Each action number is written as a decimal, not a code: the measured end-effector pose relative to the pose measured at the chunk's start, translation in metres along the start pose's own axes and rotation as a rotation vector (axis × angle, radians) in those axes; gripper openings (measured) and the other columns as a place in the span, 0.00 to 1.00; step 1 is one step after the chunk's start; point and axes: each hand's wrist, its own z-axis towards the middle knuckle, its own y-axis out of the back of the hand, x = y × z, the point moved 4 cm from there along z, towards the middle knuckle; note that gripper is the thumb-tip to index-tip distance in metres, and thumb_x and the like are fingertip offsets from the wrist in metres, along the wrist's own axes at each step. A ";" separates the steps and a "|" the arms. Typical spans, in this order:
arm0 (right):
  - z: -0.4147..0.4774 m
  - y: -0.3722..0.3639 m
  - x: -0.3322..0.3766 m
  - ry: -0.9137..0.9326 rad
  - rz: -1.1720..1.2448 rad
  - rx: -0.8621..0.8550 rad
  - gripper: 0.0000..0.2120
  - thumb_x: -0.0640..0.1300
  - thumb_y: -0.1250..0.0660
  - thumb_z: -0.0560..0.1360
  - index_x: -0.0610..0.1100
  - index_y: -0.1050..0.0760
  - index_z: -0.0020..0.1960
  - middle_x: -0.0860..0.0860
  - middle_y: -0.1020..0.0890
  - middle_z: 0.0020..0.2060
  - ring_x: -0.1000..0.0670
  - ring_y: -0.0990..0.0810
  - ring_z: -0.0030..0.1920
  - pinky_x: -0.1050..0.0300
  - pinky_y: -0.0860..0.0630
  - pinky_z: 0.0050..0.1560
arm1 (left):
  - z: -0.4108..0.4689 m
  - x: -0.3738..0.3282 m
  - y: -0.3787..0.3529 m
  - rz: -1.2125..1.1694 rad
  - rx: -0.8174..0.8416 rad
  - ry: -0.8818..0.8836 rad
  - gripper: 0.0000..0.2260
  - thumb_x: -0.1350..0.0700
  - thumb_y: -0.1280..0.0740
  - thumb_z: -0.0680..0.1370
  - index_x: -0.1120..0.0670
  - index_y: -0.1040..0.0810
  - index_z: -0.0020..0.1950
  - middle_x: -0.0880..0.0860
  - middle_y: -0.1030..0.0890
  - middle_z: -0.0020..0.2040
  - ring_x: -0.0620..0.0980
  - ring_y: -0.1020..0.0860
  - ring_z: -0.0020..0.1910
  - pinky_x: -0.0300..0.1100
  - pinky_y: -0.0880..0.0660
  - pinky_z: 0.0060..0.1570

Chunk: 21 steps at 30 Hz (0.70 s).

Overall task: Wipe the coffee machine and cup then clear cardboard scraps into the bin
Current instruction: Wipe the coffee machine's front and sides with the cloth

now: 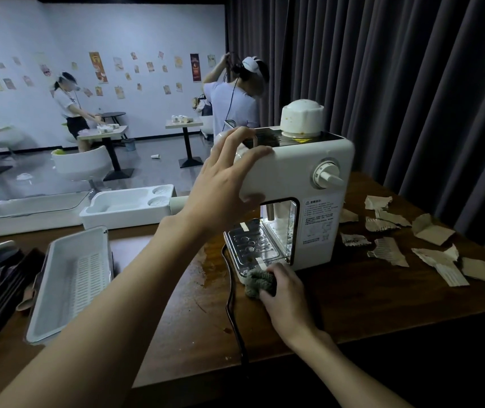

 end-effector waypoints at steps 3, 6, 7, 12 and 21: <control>0.002 0.009 -0.008 -0.039 -0.004 -0.048 0.16 0.37 0.29 0.74 0.44 0.27 0.59 0.51 0.26 0.57 0.52 0.26 0.56 0.58 0.27 0.58 | 0.000 0.001 -0.006 -0.057 0.013 -0.002 0.34 0.55 0.22 0.71 0.55 0.31 0.74 0.59 0.43 0.78 0.63 0.43 0.77 0.66 0.28 0.66; 0.001 0.011 -0.013 -0.094 0.004 -0.076 0.18 0.38 0.30 0.75 0.44 0.28 0.64 0.50 0.26 0.60 0.51 0.27 0.59 0.62 0.29 0.59 | -0.001 0.001 -0.011 -0.089 0.002 0.005 0.34 0.57 0.23 0.71 0.54 0.33 0.74 0.57 0.46 0.79 0.63 0.37 0.73 0.62 0.23 0.60; 0.001 0.009 -0.012 -0.096 0.004 -0.073 0.19 0.38 0.30 0.75 0.43 0.28 0.65 0.50 0.27 0.60 0.51 0.27 0.59 0.63 0.30 0.58 | -0.001 0.001 -0.012 -0.090 -0.006 0.005 0.35 0.57 0.23 0.70 0.54 0.33 0.74 0.57 0.46 0.79 0.63 0.36 0.73 0.62 0.22 0.60; 0.006 0.014 -0.015 -0.088 -0.018 -0.065 0.18 0.38 0.29 0.75 0.42 0.27 0.62 0.51 0.27 0.57 0.54 0.27 0.56 0.67 0.33 0.55 | -0.003 0.004 -0.012 -0.073 -0.027 -0.010 0.35 0.55 0.23 0.70 0.53 0.34 0.74 0.55 0.46 0.79 0.61 0.37 0.73 0.63 0.23 0.60; 0.023 0.074 -0.070 -0.357 0.101 -0.398 0.17 0.35 0.27 0.71 0.41 0.26 0.57 0.44 0.23 0.53 0.44 0.24 0.57 0.59 0.29 0.47 | -0.006 0.003 -0.012 -0.112 -0.044 0.015 0.34 0.56 0.24 0.70 0.52 0.33 0.74 0.54 0.45 0.78 0.60 0.38 0.73 0.61 0.24 0.61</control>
